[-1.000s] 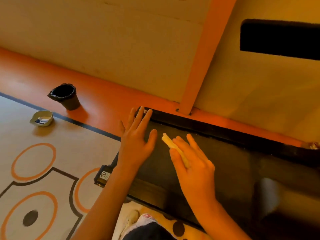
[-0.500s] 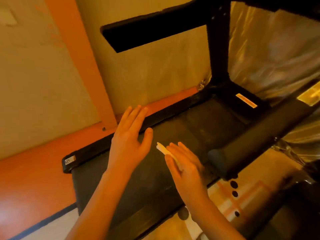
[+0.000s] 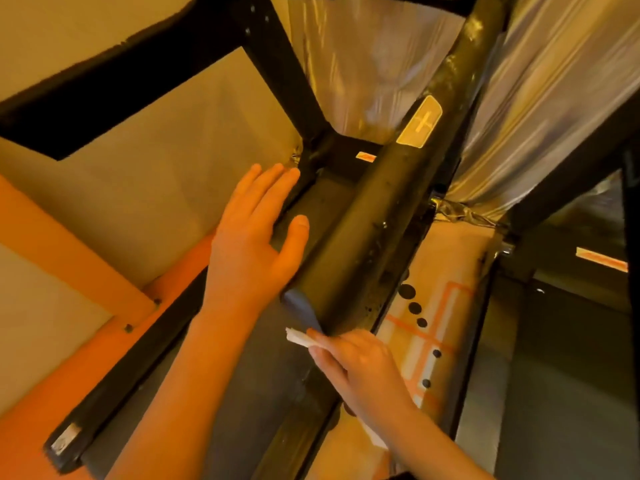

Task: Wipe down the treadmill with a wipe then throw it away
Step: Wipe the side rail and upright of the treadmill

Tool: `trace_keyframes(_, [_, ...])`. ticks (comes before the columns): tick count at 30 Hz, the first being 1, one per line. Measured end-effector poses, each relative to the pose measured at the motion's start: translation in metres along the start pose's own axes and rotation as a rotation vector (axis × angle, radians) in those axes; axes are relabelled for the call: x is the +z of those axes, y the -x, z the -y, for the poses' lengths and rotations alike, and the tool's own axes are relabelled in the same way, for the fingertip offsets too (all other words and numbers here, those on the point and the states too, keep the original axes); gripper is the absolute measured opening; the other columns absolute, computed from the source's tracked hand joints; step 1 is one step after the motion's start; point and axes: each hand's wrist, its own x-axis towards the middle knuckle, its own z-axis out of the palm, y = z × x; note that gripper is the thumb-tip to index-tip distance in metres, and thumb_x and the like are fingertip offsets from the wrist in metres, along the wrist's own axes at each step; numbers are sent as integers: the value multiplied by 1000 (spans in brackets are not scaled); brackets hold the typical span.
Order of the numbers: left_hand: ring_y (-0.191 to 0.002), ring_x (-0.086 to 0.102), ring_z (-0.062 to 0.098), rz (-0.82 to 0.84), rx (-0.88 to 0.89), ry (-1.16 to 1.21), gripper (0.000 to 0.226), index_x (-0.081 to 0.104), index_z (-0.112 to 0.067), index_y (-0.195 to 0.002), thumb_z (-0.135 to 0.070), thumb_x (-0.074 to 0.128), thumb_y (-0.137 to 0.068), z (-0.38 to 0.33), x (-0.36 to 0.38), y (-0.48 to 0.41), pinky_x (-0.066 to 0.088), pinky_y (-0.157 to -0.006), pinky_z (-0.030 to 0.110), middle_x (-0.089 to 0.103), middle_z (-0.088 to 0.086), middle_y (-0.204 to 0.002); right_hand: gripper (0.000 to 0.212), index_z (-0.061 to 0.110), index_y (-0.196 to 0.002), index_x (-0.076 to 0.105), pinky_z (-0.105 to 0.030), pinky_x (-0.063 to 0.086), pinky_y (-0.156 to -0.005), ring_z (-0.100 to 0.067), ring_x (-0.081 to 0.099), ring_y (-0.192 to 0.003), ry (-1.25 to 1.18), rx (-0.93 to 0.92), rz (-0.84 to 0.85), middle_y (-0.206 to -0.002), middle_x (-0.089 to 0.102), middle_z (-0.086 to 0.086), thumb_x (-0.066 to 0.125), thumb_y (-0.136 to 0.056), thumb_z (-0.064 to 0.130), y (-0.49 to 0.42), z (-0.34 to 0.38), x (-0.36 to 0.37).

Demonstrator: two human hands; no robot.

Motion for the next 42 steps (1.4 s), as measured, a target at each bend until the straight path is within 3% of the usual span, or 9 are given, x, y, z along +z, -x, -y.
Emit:
trace_keyframes(3, [-152,31,23,-5,39,2,51,52,-15,-148,-27,61,-98,-13,-7,-16,15,-122,15,46,0,-153,38,25,-114,72,-11,53,-79,-1,67,-93,-138,41,56,-101,74,12,40,-110,45,8,-17,-21])
trace_keyframes(6, [-152,31,24,-2,116,-14,51,52,-13,-148,-26,60,-99,-27,-13,-34,16,-123,18,46,2,-153,32,23,-118,73,-21,58,-88,-1,67,-109,-191,13,-45,-115,74,10,49,-108,41,15,-33,-42])
trace_keyframes(12, [-153,27,20,135,178,-11,54,48,-18,-151,-32,57,-100,-56,-4,-69,16,-123,21,45,1,-157,30,10,-118,74,-35,61,-89,-12,70,-114,-193,36,-365,-117,75,0,60,-101,30,-3,-54,-80])
trace_keyframes(15, [-154,25,21,224,216,-12,54,48,-21,-151,-35,55,-99,-70,6,-85,19,-124,36,44,0,-158,30,9,-121,73,-37,59,-95,-14,67,-121,-214,90,-438,-121,74,-1,62,-99,27,-16,-64,-90])
trace_keyframes(19, [-154,24,20,299,300,-19,55,48,-23,-151,-39,52,-99,-89,22,-117,16,-124,34,45,-3,-157,30,11,-123,73,-35,57,-100,-12,63,-127,-216,150,-476,-126,71,2,61,-101,27,-34,-77,-103])
trace_keyframes(22, [-155,21,15,353,344,-48,56,45,-30,-152,-45,49,-99,-101,39,-145,14,-122,31,42,-7,-159,30,14,-125,72,-29,56,-98,-11,64,-125,-209,205,-538,-126,67,10,59,-101,28,-55,-88,-113])
trace_keyframes(28, [-154,22,17,467,422,-199,55,46,-33,-151,-51,45,-99,-121,86,-212,28,-120,54,42,-8,-159,32,17,-131,70,-3,47,-83,1,62,-111,-335,436,-627,-117,75,4,62,-102,29,-122,-126,-136])
trace_keyframes(33, [-156,16,18,553,355,-346,60,34,-28,-158,-48,48,-103,-129,134,-254,24,-121,53,32,-5,-165,33,19,-133,68,-4,45,-73,17,60,-91,-425,493,-745,-98,70,18,63,-102,25,-189,-172,-154])
trace_keyframes(42, [-158,-5,18,691,287,-486,73,3,-20,-164,-52,34,-106,-115,201,-266,10,-125,54,-1,2,-172,30,16,-132,69,-1,43,-82,22,57,-97,-389,483,-781,-109,69,15,62,-103,20,-281,-257,-177])
